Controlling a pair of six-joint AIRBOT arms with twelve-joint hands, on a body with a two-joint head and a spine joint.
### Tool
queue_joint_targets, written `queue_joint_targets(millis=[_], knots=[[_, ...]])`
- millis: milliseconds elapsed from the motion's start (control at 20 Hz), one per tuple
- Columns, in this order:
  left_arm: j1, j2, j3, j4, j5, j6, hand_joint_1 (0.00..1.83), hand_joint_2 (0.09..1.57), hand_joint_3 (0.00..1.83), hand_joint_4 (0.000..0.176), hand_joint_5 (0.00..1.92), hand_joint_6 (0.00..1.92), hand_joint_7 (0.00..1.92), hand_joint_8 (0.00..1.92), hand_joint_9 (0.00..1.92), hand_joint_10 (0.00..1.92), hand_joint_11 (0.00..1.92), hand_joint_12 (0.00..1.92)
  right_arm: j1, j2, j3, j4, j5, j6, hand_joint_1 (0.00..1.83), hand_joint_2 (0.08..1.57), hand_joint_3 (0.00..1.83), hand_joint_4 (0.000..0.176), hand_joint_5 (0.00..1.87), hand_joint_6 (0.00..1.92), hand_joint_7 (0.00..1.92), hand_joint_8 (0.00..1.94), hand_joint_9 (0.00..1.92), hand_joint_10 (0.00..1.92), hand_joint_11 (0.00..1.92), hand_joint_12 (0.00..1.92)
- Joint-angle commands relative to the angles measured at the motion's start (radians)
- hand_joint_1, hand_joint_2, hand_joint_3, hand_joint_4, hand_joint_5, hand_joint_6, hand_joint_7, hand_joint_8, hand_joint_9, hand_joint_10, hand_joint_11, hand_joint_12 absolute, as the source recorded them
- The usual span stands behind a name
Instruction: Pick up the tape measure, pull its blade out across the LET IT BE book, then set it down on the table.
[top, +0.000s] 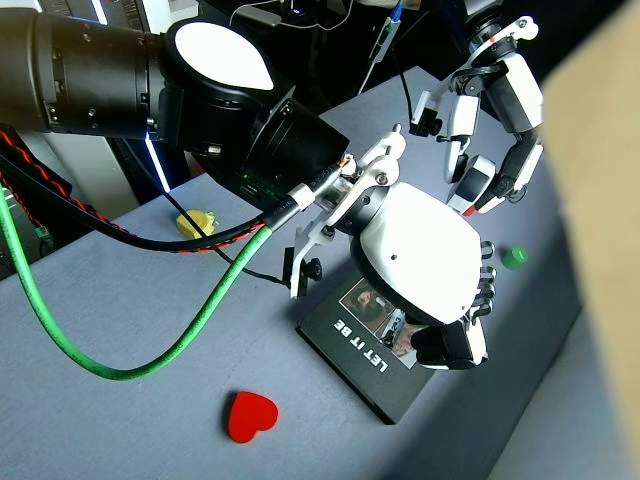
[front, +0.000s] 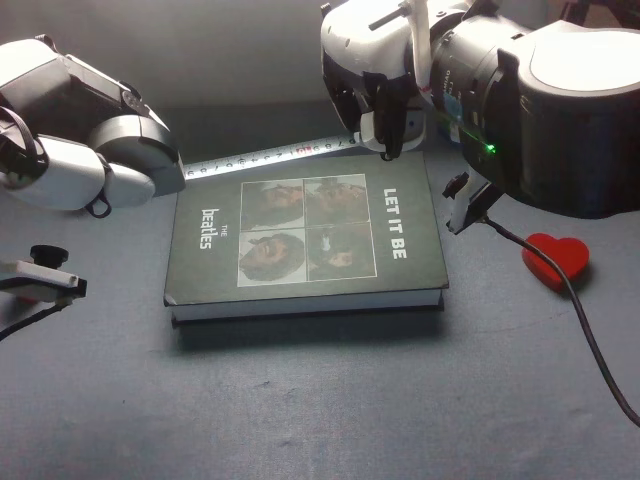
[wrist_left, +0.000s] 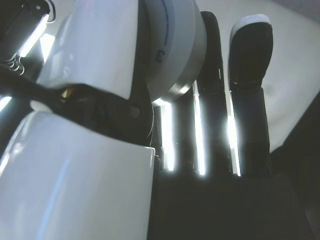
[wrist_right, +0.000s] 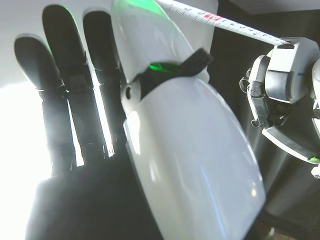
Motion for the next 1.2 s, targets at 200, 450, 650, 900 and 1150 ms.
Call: queue_joint_targets(millis=[200,450,650,900,1150], knots=[[-0.010,0.006,0.006,0.036,-0.054,-0.020,1.49,1.10,0.00,0.000,1.00,0.58,0.90,1.05,0.92,1.18,0.92,1.48,0.015,0.005,0.002,-0.069,-0.009,-0.006,1.01,1.14,0.00,0.000,0.70,0.56,0.72,0.68,0.64,0.70,0.42,1.27],[-0.006,0.007,0.010,0.062,-0.044,-0.042,1.49,1.10,0.00,0.000,1.01,0.57,0.90,1.05,0.92,1.19,0.91,1.49,0.019,0.008,0.002,-0.065,-0.006,-0.014,0.86,1.07,0.00,0.000,0.71,0.01,0.75,0.03,0.63,0.29,0.29,1.08],[-0.006,0.007,0.010,0.074,-0.038,-0.049,1.49,1.10,0.00,0.000,1.02,0.56,0.90,1.06,0.92,1.19,0.90,1.49,0.011,0.007,0.003,-0.065,-0.005,-0.021,0.86,1.07,0.00,0.000,0.74,0.01,0.78,0.04,0.66,0.28,0.29,1.08],[-0.005,0.006,0.014,0.074,-0.038,-0.050,1.49,1.11,0.00,0.000,0.98,0.60,0.89,1.08,0.91,1.20,0.89,1.50,0.004,0.002,0.018,-0.065,0.009,-0.018,0.87,1.07,0.00,0.000,0.74,0.00,0.79,0.01,0.68,0.24,0.31,1.09],[-0.005,0.006,0.016,0.074,-0.038,-0.050,1.49,1.11,0.00,0.000,0.99,0.59,0.89,1.08,0.90,1.21,0.89,1.50,-0.008,-0.001,0.019,-0.065,0.012,-0.020,0.87,1.06,0.00,0.000,0.73,0.00,0.79,0.01,0.69,0.24,0.32,1.09]])
